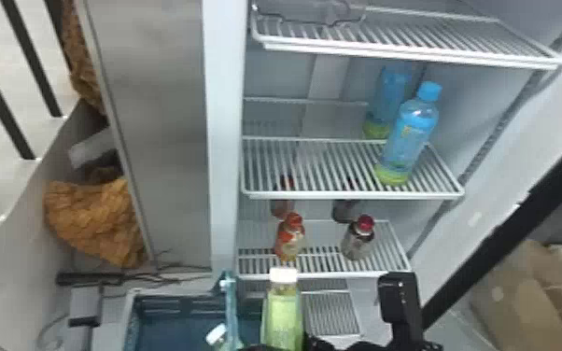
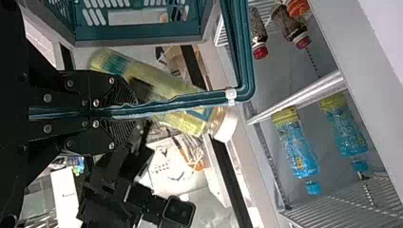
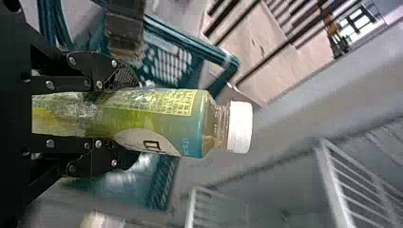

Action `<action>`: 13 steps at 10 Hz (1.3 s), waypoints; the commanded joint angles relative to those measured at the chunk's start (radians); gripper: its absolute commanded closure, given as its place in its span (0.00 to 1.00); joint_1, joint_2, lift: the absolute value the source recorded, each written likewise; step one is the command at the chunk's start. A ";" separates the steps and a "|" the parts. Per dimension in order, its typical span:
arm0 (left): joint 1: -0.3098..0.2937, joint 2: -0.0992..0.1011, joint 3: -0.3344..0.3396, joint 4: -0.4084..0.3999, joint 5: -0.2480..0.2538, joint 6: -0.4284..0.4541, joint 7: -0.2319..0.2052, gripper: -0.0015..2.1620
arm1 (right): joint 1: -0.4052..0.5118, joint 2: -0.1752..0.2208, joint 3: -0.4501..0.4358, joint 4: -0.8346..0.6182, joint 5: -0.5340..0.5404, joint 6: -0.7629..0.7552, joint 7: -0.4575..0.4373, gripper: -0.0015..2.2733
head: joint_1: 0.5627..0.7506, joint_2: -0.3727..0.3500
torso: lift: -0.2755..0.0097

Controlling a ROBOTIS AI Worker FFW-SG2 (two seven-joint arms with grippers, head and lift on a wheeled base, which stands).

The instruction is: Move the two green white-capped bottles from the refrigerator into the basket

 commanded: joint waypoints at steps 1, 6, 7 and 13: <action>-0.002 0.002 0.000 0.000 -0.001 0.000 0.000 0.56 | -0.027 -0.010 0.026 0.046 -0.014 0.016 0.005 0.39 | 0.70 0.34 | 0.95; -0.002 0.003 -0.002 0.000 -0.005 0.003 0.000 0.56 | -0.069 -0.015 0.052 0.132 -0.046 0.031 0.009 0.29 | 0.70 0.41 | 0.95; -0.002 0.003 -0.002 0.000 -0.005 0.003 0.000 0.56 | -0.069 -0.015 0.052 0.129 -0.046 0.031 0.011 0.17 | 0.70 0.41 | 0.95; 0.001 0.003 0.002 0.000 -0.005 0.003 0.000 0.56 | -0.057 -0.013 0.050 0.100 -0.026 -0.001 0.015 0.04 | 0.70 0.41 | 0.95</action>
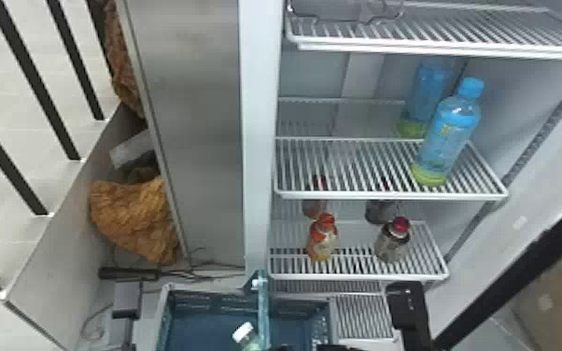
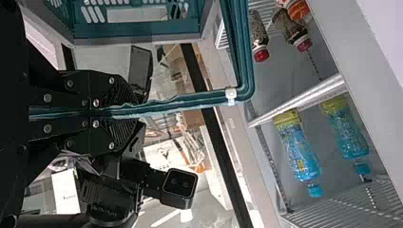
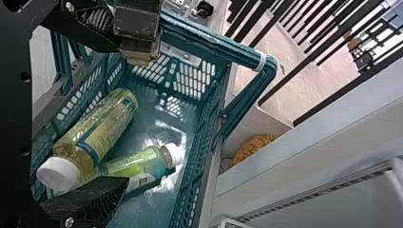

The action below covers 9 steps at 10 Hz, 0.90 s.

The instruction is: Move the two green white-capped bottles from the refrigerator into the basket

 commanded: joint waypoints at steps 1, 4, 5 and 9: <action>0.000 0.000 0.000 0.000 0.000 0.000 0.000 0.56 | 0.018 0.006 -0.012 -0.041 0.040 -0.036 -0.001 0.04 | 0.70 0.41 | 0.95; 0.000 -0.001 0.002 0.000 0.000 0.000 0.000 0.56 | 0.087 0.032 -0.064 -0.218 0.201 -0.046 -0.058 0.04 | 0.70 0.33 | 0.95; 0.002 -0.001 0.002 0.000 0.002 0.000 0.000 0.56 | 0.121 0.046 -0.082 -0.274 0.257 -0.083 -0.084 0.04 | 0.70 0.28 | 0.95; 0.005 -0.001 0.002 0.000 0.000 0.000 0.000 0.56 | 0.222 0.052 -0.084 -0.338 0.261 -0.341 -0.170 0.04 | 0.70 0.18 | 0.95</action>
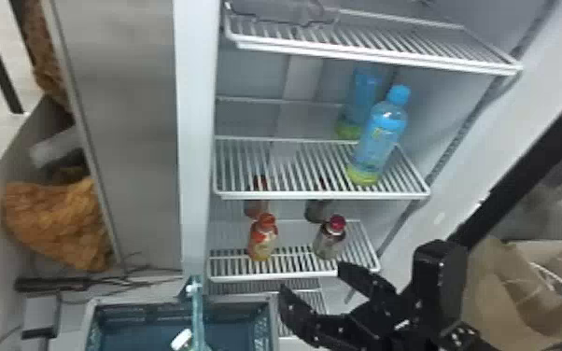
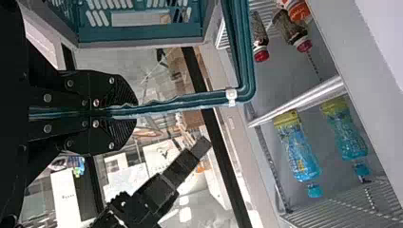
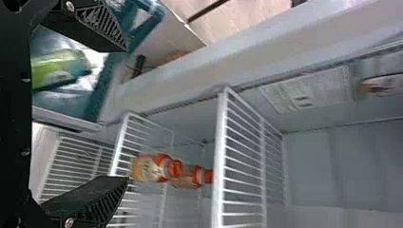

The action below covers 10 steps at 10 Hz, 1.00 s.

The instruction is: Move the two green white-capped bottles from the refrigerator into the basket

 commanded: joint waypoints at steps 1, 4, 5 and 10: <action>0.000 0.000 0.002 0.000 -0.001 0.000 0.000 0.56 | 0.056 -0.007 0.022 -0.025 0.002 -0.182 -0.051 0.04 | 0.70 0.17 | 0.95; 0.000 -0.002 0.002 0.000 -0.001 -0.002 0.000 0.56 | 0.134 -0.004 0.038 0.007 -0.004 -0.501 -0.160 0.03 | 0.70 0.17 | 0.95; 0.000 -0.002 0.002 0.000 -0.001 -0.002 0.000 0.56 | 0.142 0.004 0.036 0.027 -0.002 -0.565 -0.177 0.03 | 0.70 0.15 | 0.95; -0.002 0.000 0.004 0.000 -0.009 -0.002 0.001 0.56 | 0.176 0.056 -0.018 0.132 0.040 -0.786 -0.228 0.03 | 0.70 0.05 | 0.95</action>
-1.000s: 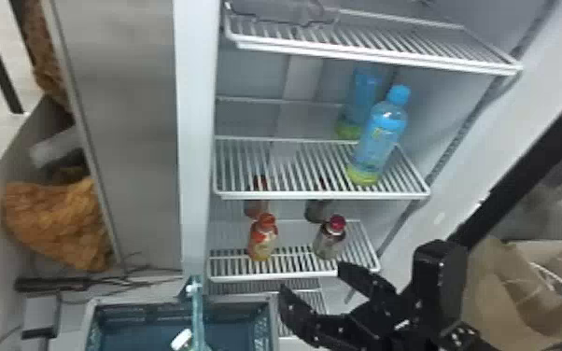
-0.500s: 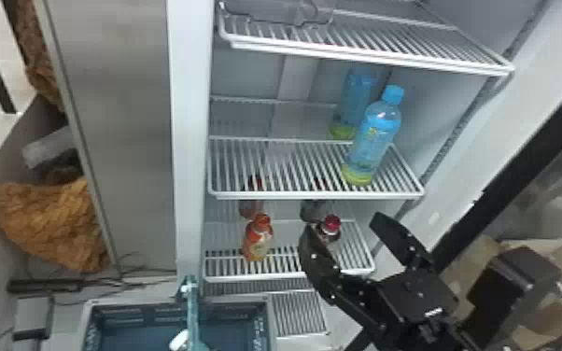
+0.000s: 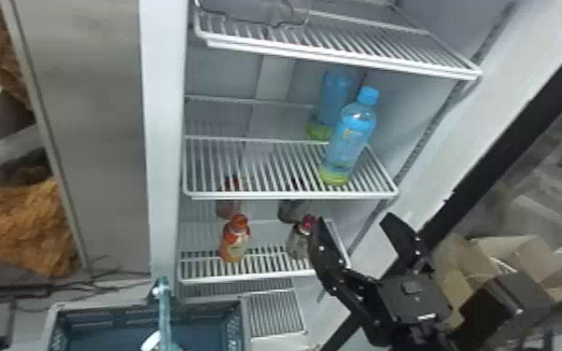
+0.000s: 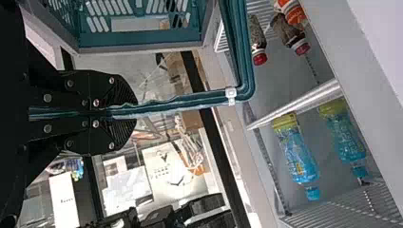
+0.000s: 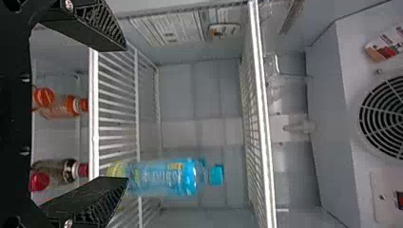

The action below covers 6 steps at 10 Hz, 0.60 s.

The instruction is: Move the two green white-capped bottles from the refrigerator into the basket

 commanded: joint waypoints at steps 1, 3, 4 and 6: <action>-0.003 0.000 -0.002 0.000 0.000 0.001 0.000 0.56 | 0.014 0.011 -0.018 0.007 0.012 -0.021 -0.001 0.03 | 0.70 0.04 | 0.95; -0.003 0.000 -0.002 0.000 0.000 0.001 0.000 0.56 | 0.032 0.017 -0.032 0.017 0.014 -0.055 -0.001 0.03 | 0.70 0.03 | 0.95; 0.000 0.000 0.000 0.000 0.000 0.001 0.000 0.56 | 0.046 0.017 -0.040 0.017 0.012 -0.072 -0.001 0.03 | 0.70 0.03 | 0.95; 0.002 0.000 0.000 0.000 0.000 -0.001 0.000 0.56 | 0.061 0.018 -0.042 0.063 -0.030 -0.136 -0.001 0.03 | 0.70 0.03 | 0.95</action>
